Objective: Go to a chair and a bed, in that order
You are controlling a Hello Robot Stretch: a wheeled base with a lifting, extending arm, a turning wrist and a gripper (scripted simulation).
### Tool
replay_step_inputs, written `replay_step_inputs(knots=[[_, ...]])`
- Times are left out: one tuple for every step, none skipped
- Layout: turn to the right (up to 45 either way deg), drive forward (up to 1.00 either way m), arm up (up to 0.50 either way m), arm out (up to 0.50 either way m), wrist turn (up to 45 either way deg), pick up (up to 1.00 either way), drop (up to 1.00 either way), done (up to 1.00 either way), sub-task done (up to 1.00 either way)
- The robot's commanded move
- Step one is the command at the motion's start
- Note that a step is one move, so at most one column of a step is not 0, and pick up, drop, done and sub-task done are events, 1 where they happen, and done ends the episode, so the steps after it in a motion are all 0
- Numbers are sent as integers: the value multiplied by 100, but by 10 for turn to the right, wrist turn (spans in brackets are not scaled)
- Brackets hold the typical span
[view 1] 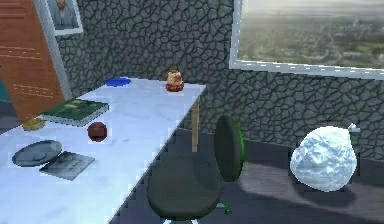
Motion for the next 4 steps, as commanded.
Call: replay_step_inputs(knots=[[0,0,0,0,0,0,0,0,100],[450,0,0,0,0,0,0,0,0],[450,0,0,0,0,0,0,0,0],[120,0,0,0,0,0,0,0,0]])
